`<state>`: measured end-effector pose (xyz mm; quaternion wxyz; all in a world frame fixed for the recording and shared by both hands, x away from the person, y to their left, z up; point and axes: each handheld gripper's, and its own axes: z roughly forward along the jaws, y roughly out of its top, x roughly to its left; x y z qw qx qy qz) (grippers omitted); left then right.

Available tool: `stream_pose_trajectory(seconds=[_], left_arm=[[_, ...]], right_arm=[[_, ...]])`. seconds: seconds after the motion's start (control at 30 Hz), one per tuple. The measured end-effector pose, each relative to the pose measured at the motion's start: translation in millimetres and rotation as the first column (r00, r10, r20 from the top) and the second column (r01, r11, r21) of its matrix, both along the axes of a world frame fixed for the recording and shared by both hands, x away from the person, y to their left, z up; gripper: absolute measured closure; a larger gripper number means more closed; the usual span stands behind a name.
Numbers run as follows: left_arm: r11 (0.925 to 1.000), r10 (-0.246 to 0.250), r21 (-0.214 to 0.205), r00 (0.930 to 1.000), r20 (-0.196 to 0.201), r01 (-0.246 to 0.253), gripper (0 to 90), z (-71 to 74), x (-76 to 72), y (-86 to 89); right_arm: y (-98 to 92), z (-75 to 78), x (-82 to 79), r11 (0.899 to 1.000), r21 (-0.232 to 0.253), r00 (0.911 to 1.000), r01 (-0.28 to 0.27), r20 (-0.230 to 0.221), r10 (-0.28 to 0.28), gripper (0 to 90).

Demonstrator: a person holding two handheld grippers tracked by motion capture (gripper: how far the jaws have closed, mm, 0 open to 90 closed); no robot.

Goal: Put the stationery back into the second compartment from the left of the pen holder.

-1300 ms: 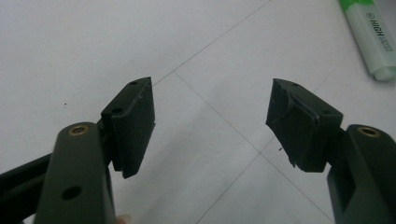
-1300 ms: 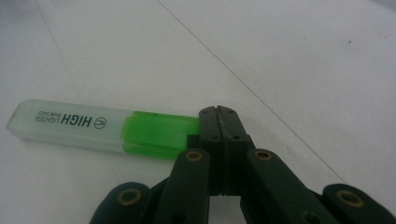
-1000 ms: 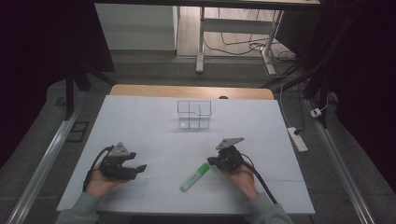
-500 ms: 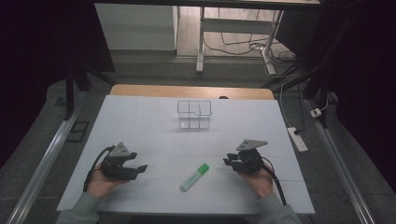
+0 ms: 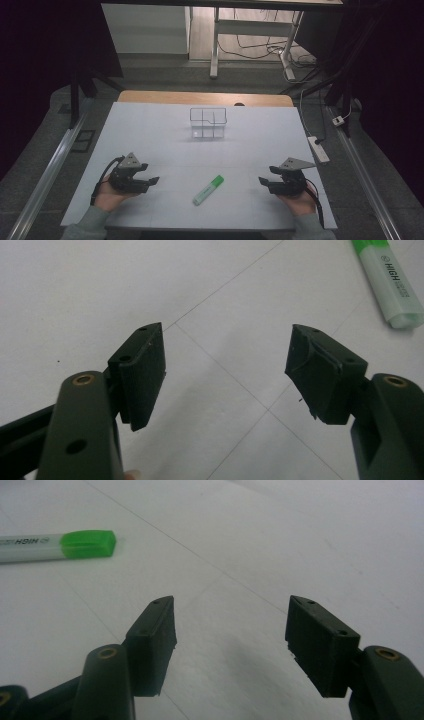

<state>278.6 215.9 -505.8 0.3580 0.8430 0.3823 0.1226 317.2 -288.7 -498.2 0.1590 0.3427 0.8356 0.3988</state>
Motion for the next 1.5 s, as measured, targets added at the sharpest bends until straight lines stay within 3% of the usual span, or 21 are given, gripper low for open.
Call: stream_pose_trajectory(seconds=[0.27, 0.43, 0.6, 0.73, 1.03, 1.5], left_arm=[[0.9999, -0.006, -0.014, 1.0000, -0.003, 0.006, 32.1, 3.3, 0.4, -5.7], [0.9972, -0.027, -0.069, 0.9995, 0.019, 0.028, 34.0, 12.4, -0.3, -14.6], [0.9935, -0.065, -0.093, 0.9979, -0.001, 0.064, 34.1, 20.2, 3.5, -30.4], [0.9924, -0.093, -0.083, 0.9954, -0.025, 0.090, 33.8, 22.1, 8.0, -46.0], [0.9862, -0.156, -0.059, 0.9875, -0.021, 0.155, 33.2, 32.1, 14.9, -75.4], [0.9777, -0.210, -0.019, 0.9773, -0.031, 0.209, 32.9, 32.8, 20.7, -107.4]], right_arm=[[-11.6, -1.9, 0.7, 1.000, 0.009, 0.9999, 0.014, 0.008, -0.014, 34.3], [-8.9, -4.5, 3.8, 1.000, 0.001, 0.9999, 0.007, 0.008, -0.007, 34.0], [-7.8, -5.0, 4.3, 1.000, 0.000, 1.0000, -0.002, 0.009, 0.002, 34.0], [-7.9, -5.5, 4.4, 1.000, -0.002, 1.0000, 0.000, 0.008, 0.000, 33.9], [-8.5, -6.3, 5.5, 1.000, 0.000, 1.0000, 0.008, 0.005, -0.008, 33.4], [-8.3, -7.6, 6.8, 1.000, -0.017, 0.9999, 0.012, -0.002, -0.012, 32.8]])
